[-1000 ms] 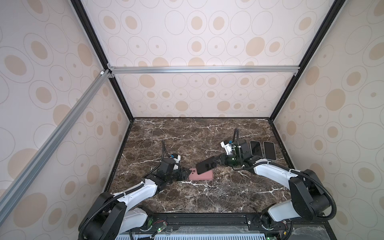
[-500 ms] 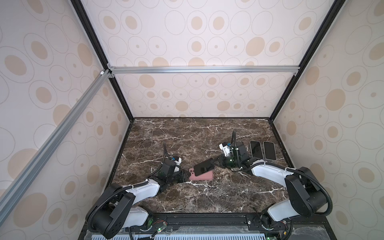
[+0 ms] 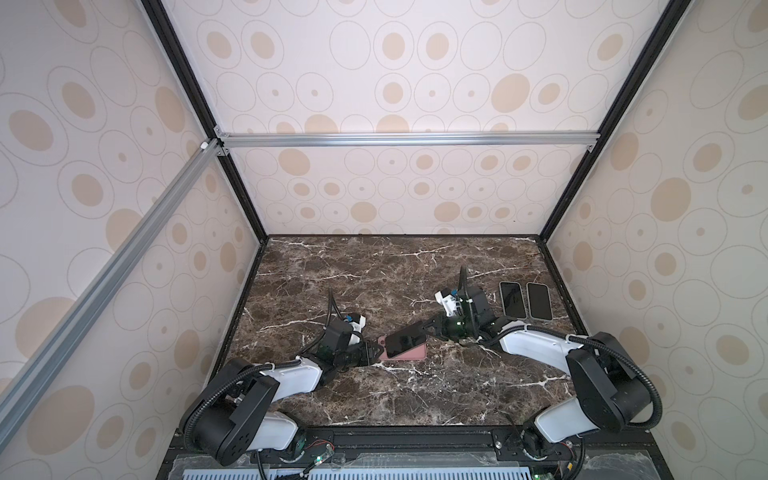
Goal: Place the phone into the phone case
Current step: 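Lower the phone's top end into the case with the left gripper while the right guides, then press the phone flat into the pink case with both grippers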
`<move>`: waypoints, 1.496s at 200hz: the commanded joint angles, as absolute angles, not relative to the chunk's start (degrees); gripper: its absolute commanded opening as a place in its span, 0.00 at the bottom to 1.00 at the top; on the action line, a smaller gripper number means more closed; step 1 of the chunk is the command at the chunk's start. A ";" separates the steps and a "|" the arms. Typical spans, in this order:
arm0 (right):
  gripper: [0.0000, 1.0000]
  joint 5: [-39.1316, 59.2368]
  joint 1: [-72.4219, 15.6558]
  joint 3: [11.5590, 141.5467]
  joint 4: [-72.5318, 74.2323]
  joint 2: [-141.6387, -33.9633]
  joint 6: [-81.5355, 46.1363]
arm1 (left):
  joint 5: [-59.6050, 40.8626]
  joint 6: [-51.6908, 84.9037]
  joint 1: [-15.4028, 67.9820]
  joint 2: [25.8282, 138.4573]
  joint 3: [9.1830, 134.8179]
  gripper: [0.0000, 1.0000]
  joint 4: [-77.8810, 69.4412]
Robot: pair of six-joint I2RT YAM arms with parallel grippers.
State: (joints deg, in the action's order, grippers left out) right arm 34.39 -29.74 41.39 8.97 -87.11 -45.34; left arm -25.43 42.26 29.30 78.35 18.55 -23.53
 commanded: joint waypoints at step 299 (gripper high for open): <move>0.25 21.37 -35.80 52.30 -12.26 -98.25 -32.25 | -29.27 43.71 29.03 83.76 17.22 0.30 -30.19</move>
State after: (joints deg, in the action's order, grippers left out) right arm 25.47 -33.58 51.09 -3.46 -96.16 -35.97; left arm -28.86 44.14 28.99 82.35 16.32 -30.55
